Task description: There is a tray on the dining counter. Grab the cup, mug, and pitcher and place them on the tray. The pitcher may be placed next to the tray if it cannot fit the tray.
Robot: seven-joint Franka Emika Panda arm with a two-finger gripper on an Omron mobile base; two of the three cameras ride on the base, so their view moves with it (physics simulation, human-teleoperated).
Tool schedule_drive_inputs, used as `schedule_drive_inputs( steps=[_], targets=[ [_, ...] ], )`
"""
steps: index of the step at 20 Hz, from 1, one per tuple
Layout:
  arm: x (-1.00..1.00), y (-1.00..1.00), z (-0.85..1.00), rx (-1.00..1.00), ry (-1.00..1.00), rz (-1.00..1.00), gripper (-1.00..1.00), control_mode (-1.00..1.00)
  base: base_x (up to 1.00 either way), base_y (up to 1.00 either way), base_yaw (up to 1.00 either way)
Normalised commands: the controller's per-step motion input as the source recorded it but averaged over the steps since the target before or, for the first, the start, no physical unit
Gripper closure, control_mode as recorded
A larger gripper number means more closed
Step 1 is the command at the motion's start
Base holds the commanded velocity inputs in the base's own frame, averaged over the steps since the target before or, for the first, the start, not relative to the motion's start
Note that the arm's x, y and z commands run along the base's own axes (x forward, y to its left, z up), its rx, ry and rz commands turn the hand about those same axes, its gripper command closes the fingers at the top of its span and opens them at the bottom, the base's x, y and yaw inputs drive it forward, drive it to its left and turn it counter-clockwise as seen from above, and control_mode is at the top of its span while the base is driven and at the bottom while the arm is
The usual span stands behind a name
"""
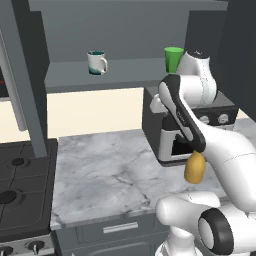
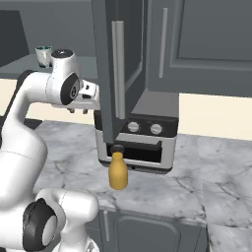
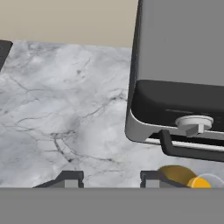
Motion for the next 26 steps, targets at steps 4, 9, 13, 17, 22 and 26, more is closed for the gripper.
schedule_drive_inputs(
  steps=[4, 9, 13, 17, 22, 26],
  targets=[
    [-0.18, 0.00, 0.00, 0.00, -0.02, 0.00, -1.00, -1.00, 0.00, 0.00, 0.00],
    [-0.40, 0.11, 0.00, -0.01, -0.11, 0.00, -1.00, -1.00, 0.00, 0.00, 0.00],
    [-0.25, 0.24, 0.00, -0.07, -0.14, 0.00, -1.00, -1.00, 0.00, 0.00, 0.00],
    [-0.24, 0.26, 0.00, -0.10, -0.16, 0.00, -1.00, -1.00, 0.00, 0.00, 0.00],
    [-0.18, 0.17, 0.04, -0.08, -0.16, 0.00, -1.00, -1.00, 0.00, 0.00, 0.00],
    [-0.10, 0.00, 0.28, -0.10, -0.19, 0.00, -1.00, -1.00, 0.00, 0.00, 0.00]
  ],
)
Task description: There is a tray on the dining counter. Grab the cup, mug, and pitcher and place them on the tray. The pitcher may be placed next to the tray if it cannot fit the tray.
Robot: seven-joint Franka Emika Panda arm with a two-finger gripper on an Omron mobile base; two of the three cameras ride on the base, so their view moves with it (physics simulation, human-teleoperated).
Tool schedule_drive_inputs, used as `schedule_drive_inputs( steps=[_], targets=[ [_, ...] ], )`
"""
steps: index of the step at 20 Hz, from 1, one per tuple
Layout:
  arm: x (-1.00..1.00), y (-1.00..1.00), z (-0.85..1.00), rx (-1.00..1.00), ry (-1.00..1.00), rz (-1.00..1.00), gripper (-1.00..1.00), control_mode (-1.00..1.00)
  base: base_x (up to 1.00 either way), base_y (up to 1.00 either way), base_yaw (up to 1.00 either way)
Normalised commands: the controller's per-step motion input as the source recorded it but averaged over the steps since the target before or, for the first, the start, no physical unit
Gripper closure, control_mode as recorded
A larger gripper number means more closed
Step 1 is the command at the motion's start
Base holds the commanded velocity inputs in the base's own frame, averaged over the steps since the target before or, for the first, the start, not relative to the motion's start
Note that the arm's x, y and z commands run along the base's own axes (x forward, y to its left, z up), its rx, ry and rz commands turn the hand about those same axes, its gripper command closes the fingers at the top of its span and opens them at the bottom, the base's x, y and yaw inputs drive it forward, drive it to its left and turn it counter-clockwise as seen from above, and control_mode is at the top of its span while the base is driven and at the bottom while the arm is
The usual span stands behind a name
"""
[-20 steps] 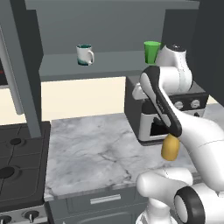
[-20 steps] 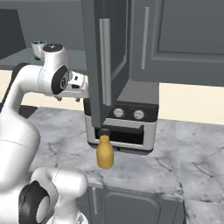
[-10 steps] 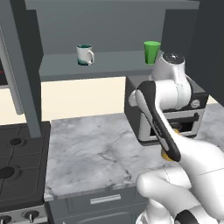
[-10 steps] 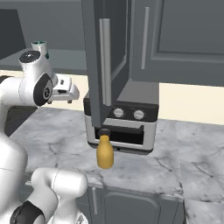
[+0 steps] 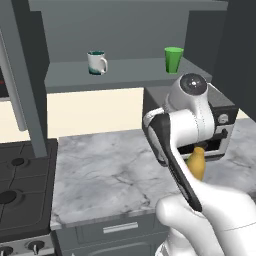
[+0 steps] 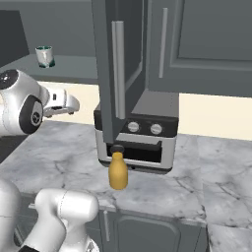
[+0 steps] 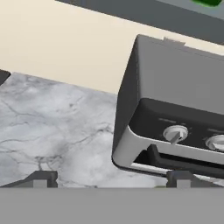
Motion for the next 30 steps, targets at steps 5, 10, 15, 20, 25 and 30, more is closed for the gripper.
schedule_drive_inputs(
  steps=[5, 10, 15, 20, 25, 30],
  targets=[
    [-0.11, 0.00, 0.50, -0.08, -0.16, 0.00, -1.00, -1.00, 0.00, 0.00, 0.00],
    [-0.07, 0.00, 0.59, -0.02, -0.02, 0.00, -1.00, -1.00, 0.00, 0.00, 0.00],
    [-0.05, 0.00, 0.63, 0.00, 0.00, 0.00, -1.00, -1.00, 0.00, 0.00, 0.00],
    [0.00, -0.03, 0.49, 0.00, -0.01, 0.00, -1.00, -1.00, 0.00, 0.00, 0.00],
    [0.04, -0.06, 0.21, -0.01, -0.01, 0.00, -1.00, -1.00, 0.00, 0.00, 0.00],
    [0.13, -0.12, 0.18, -0.01, -0.02, 0.00, -1.00, -1.00, 0.00, 0.00, 0.00]
  ],
)
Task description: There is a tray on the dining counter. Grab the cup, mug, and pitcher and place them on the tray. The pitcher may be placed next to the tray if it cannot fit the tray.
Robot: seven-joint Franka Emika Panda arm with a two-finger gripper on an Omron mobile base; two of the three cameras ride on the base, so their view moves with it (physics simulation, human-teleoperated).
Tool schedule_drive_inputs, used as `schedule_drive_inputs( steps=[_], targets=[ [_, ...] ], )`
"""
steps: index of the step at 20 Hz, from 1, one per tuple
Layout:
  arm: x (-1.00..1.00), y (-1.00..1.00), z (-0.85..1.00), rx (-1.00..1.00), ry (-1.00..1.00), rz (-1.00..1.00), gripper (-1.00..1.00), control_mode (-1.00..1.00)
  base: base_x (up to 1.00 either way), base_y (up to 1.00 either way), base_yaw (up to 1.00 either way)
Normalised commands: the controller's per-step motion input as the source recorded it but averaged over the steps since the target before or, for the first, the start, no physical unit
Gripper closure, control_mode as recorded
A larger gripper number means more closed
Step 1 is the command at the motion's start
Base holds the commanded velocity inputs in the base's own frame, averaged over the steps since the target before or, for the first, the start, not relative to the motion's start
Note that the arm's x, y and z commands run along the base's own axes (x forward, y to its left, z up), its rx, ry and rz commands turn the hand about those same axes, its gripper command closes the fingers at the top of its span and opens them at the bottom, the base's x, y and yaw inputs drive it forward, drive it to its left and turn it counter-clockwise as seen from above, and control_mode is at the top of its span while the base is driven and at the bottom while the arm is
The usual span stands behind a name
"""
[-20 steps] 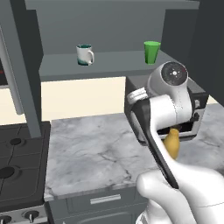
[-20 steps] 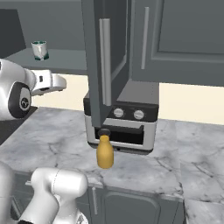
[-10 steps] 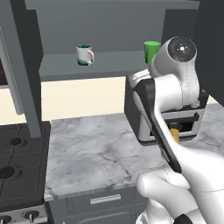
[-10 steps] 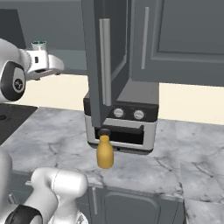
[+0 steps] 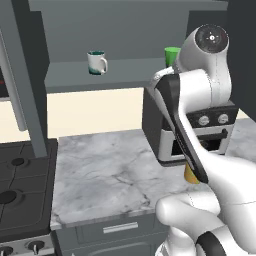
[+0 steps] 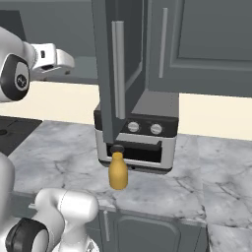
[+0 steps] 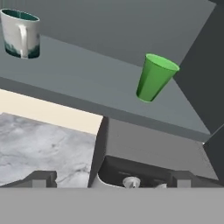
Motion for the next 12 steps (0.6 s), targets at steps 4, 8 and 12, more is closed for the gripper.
schedule_drive_inputs(
  steps=[4, 8, 12],
  targets=[
    [0.13, -0.16, 0.19, 0.00, -0.02, 0.00, -1.00, -1.00, 0.00, 0.00, 0.00],
    [0.22, -0.09, 0.16, -0.02, 0.00, 0.00, -1.00, -1.00, 0.00, 0.00, 0.00],
    [0.26, -0.03, 0.28, -0.06, 0.00, 0.00, -1.00, -1.00, 0.00, 0.00, 0.00]
  ],
)
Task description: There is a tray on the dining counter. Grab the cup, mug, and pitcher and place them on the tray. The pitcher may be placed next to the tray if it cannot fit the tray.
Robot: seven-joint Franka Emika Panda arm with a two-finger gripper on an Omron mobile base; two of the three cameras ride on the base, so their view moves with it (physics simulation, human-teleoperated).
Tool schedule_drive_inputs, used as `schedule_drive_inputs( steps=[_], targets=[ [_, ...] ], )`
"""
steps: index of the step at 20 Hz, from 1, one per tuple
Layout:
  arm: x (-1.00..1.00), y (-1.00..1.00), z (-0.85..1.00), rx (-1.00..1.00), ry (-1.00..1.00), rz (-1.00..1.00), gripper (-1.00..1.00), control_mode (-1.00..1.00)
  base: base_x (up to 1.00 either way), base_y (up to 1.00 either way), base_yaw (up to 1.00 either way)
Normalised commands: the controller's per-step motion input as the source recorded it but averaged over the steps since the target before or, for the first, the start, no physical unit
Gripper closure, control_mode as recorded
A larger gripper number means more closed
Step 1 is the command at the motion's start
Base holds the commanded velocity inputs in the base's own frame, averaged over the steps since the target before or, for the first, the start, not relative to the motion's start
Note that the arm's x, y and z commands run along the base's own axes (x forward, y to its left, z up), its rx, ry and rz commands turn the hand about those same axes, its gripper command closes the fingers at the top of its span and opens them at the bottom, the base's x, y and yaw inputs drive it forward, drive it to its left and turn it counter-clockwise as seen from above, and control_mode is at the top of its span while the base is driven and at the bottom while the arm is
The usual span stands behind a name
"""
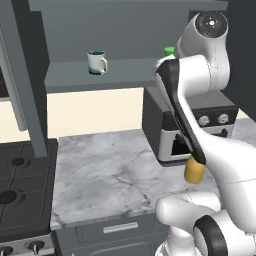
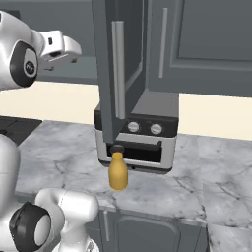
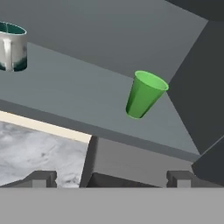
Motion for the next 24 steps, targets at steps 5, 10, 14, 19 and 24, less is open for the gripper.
schedule_drive_inputs(
  steps=[5, 10, 14, 19, 24],
  targets=[
    [0.23, -0.01, 0.21, -0.11, -0.03, 0.00, -1.00, -1.00, 0.00, 0.00, 0.00],
    [0.26, -0.07, 0.05, 0.00, 0.00, 0.00, -1.00, -1.00, 0.00, 0.00, 0.00],
    [0.18, -0.09, 0.00, 0.00, 0.00, 0.00, -1.00, -1.00, 0.00, 0.00, 0.00],
    [0.18, -0.07, 0.00, 0.00, 0.00, 0.00, -1.00, -1.00, 0.00, 0.00, 0.00],
    [0.31, -0.03, -0.01, -0.01, 0.00, 0.00, -1.00, -1.00, 0.00, 0.00, 0.00]
  ],
)
